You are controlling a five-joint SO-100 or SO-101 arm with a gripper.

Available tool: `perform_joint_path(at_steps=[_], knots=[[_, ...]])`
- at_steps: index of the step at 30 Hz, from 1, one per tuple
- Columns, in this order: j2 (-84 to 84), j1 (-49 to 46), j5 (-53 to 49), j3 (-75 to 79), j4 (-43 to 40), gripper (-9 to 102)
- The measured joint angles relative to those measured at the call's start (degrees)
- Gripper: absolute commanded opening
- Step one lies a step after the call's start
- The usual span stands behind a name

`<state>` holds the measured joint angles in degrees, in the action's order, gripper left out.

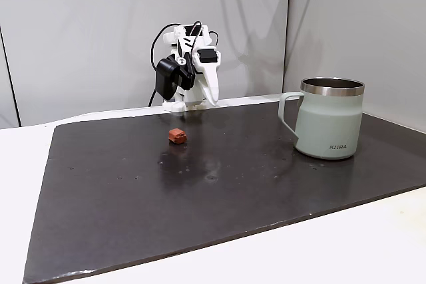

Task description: Grasp a cube and put it in the cup.

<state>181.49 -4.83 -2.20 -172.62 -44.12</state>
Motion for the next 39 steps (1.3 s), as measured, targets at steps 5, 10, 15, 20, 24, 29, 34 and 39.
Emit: perform_joint_path(at_steps=[5,10,15,20,24,29,34,39], knots=[[0.0,1.4,0.7,0.0,0.0,0],[0.0,1.0,0.7,0.0,0.0,0],[0.0,1.4,0.7,0.0,0.0,0],[0.0,1.1,0.7,0.0,0.0,0],[0.0,-0.4,0.5,1.2,-2.1,0],[0.0,0.2,-1.3,8.9,-6.9,0],[-2.4,0.9,-3.8,19.5,-10.9,0],[-10.5,0.1,-5.1,32.1,-14.7,0]])
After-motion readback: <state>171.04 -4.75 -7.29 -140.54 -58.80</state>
